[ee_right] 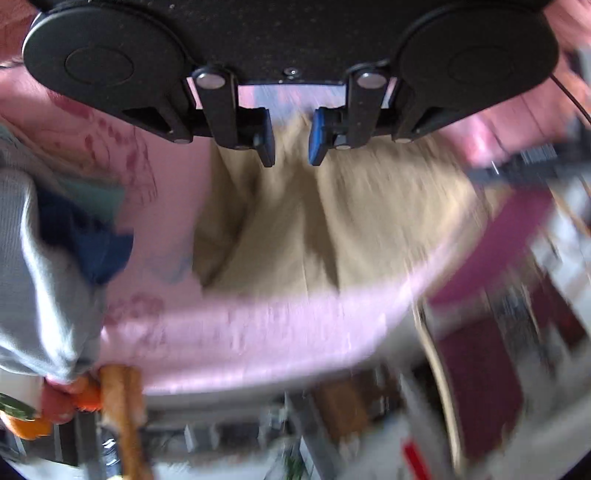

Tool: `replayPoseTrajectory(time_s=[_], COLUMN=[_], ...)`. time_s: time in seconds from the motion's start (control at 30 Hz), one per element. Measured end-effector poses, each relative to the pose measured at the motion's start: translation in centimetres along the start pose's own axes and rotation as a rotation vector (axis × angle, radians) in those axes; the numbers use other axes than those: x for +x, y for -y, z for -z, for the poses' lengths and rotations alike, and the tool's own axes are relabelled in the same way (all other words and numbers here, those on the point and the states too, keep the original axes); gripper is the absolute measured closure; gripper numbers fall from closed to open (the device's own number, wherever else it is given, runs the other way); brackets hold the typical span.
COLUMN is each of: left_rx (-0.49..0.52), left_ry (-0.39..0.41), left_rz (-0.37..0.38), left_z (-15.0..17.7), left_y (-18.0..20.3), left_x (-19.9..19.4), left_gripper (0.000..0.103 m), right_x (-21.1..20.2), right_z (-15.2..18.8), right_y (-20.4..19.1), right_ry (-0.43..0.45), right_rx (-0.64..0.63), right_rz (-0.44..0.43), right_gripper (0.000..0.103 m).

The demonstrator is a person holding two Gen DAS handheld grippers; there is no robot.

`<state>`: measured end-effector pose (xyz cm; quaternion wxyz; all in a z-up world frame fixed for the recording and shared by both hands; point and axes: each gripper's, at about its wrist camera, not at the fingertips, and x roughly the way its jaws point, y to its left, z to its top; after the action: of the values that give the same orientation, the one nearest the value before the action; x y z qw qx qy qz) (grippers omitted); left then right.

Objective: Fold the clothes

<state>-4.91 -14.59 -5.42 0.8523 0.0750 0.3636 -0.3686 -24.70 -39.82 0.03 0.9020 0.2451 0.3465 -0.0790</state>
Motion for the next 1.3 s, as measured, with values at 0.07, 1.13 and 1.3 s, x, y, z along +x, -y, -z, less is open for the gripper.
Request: replayPoseTrajectory(time_s=[0.07, 1.13, 1.3], left_rx=[0.037, 0.035, 0.102], left_ry=[0.013, -0.088, -0.151], left_rz=[-0.010, -0.192, -0.206], left_z=[-0.8, -5.5, -4.6], left_y=[0.9, -0.5, -0.3], left_x=[0.6, 10.4, 11.8], left_gripper=[0.086, 0.096, 0.099], right_x=[0.2, 7.8, 12.4], right_z=[-0.7, -6.6, -6.3], right_y=[0.6, 2.5, 3.0], right_ry=[0.048, 0.044, 0.077], right_rx=[0.064, 0.460, 0.530], right_rz=[-0.043, -0.066, -0.220], right_gripper=[0.084, 0.083, 0.083])
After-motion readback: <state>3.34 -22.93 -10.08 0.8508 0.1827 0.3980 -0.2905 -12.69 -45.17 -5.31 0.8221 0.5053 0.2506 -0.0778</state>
